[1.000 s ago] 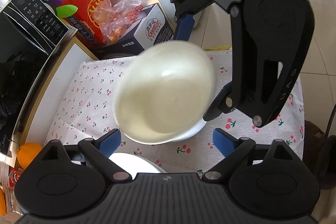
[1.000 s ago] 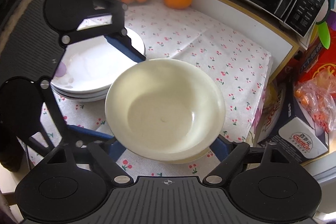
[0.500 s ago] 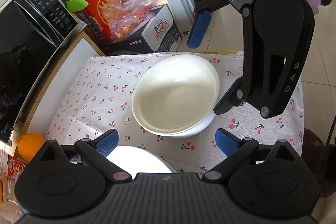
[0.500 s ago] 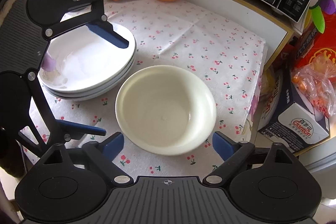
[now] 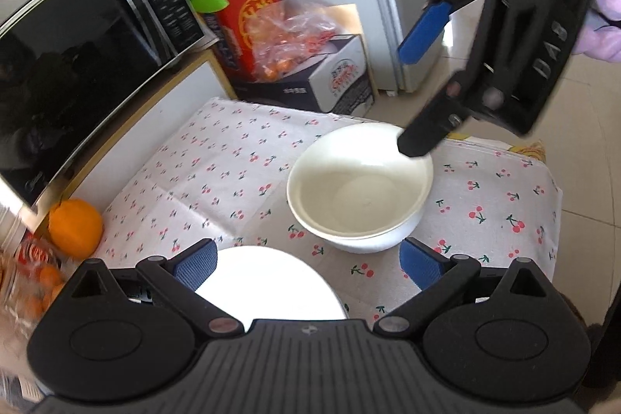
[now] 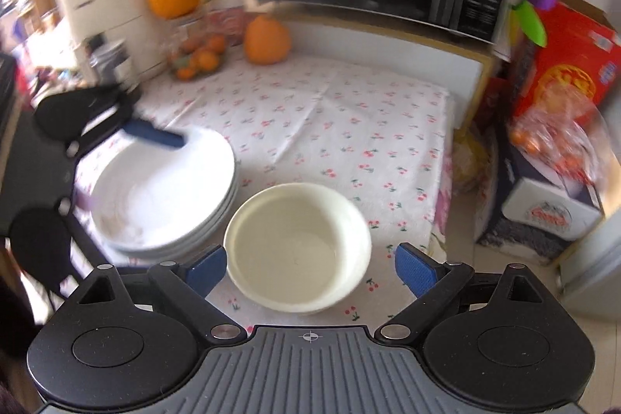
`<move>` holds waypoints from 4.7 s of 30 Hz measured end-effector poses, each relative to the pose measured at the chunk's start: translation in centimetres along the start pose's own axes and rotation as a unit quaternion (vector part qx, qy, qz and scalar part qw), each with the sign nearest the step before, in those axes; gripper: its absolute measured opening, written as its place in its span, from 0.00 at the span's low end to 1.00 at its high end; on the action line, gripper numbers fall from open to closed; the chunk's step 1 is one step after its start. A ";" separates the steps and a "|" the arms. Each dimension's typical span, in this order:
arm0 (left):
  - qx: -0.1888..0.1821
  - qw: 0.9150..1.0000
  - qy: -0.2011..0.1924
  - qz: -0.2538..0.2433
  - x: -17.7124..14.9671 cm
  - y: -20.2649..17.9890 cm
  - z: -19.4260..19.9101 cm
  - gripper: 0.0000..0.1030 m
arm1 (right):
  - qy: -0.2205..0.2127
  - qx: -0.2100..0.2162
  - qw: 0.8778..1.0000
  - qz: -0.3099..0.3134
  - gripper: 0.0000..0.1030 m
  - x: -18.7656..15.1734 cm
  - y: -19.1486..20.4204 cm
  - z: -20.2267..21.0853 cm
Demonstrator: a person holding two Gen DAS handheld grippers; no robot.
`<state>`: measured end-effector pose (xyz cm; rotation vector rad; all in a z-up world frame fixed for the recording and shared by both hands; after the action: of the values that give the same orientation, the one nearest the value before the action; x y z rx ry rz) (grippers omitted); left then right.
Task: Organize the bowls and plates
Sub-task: 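Move both tools to the rim of the cream bowl, then close both tools on the cream bowl rim holding the nested bowls, then lift the nested bowls with both tools and carry them over the plate stack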
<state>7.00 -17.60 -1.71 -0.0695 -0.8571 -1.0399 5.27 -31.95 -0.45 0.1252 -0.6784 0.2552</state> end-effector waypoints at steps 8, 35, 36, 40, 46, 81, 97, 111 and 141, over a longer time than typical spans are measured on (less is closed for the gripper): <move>0.008 0.999 0.008 0.043 -0.4 -0.6 0.2 0.97 | 0.087 -0.027 0.974 -0.208 0.92 -0.3 -1.6 -2.2; -0.078 0.997 -0.014 0.016 0.7 -1.4 -2.9 0.95 | 0.025 -0.018 0.857 -0.515 0.79 -5.0 -6.6 -4.9; -0.079 0.997 -0.009 0.014 0.6 -1.4 -3.1 0.95 | 0.026 -0.018 0.856 -0.516 0.76 -5.0 -6.6 -5.1; -0.075 0.997 0.000 0.010 0.5 -1.6 -3.7 0.94 | 0.029 -0.026 0.855 -0.518 0.70 -5.0 -6.8 -5.6; -0.071 0.997 0.004 0.004 0.7 -2.1 -4.1 0.92 | 0.035 -0.028 0.853 -0.519 0.69 -5.0 -6.8 -6.2; -0.053 0.998 -0.022 0.019 1.6 -2.2 -3.6 0.89 | 0.042 -0.023 0.856 -0.515 0.18 -5.0 -6.5 -5.9; -0.040 0.997 -0.057 0.035 1.7 -1.2 -0.7 0.90 | 0.028 0.003 0.868 -0.497 0.18 -3.3 -4.5 -4.1; -0.019 0.995 -0.076 0.057 0.2 0.5 2.3 0.89 | 0.023 0.042 0.884 -0.466 0.18 -0.6 -0.6 -3.8; 0.009 0.994 -0.030 0.101 -4.9 3.4 4.7 0.89 | 0.056 0.070 0.910 -0.404 0.18 2.9 7.8 -7.8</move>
<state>5.84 -10.18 -0.53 -0.1692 -0.8940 -0.8438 10.00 -22.35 -4.41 0.5113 -0.4453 -0.4868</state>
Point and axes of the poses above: each gripper's, at about its wrist camera, not at the fingertips, and z roughly against the way its jaws point, y to its left, x to its top, the point moved 3 cm from there along -z, roughly the way its jaws point, and after that the axes turned 1 degree about z, right-handed, at the moved point
